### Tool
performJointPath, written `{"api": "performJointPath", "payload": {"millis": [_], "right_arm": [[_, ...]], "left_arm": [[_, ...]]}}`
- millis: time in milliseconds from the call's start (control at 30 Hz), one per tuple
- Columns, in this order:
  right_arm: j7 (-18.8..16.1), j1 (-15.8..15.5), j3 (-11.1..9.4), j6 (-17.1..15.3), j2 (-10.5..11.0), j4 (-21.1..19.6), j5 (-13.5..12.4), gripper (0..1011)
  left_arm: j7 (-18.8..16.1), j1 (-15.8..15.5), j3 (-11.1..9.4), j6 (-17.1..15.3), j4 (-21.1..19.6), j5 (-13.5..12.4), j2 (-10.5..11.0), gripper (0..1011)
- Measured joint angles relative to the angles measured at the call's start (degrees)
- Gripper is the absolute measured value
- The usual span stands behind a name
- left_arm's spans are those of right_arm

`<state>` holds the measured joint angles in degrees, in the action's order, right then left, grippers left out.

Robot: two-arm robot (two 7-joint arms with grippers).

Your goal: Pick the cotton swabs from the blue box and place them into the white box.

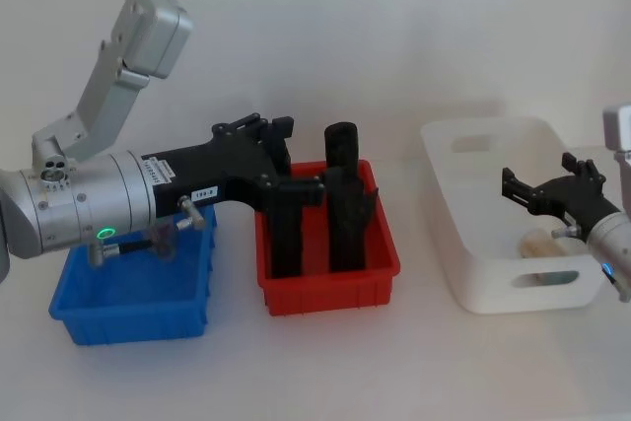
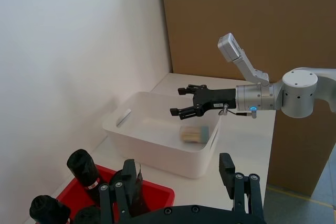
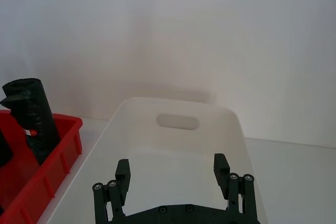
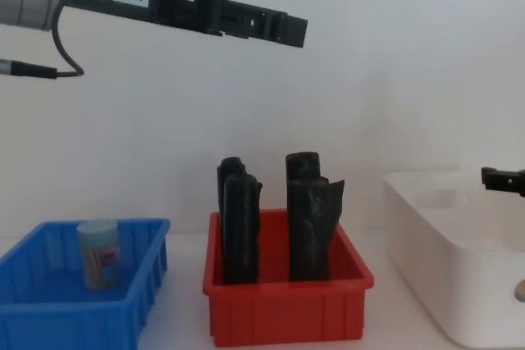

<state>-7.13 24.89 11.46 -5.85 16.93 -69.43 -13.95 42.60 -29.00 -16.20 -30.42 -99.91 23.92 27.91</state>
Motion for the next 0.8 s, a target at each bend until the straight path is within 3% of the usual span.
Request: {"api": "performJointPath", "payload": {"millis": [433,800], "right_arm": [[0.2,-1.4,0.0,0.7,0.2,-1.9,0.1,1002],[0.9,-7.2,0.3,1.5,0.7,-9.0,-0.5,1002]], "left_arm": [[-1.6,0.6,-0.4,1.1,0.2,-0.4,-0.2,1000],[-9.4,3.4,-2.2,6.6,1.5,-2.7,-1.3,1000]]}}
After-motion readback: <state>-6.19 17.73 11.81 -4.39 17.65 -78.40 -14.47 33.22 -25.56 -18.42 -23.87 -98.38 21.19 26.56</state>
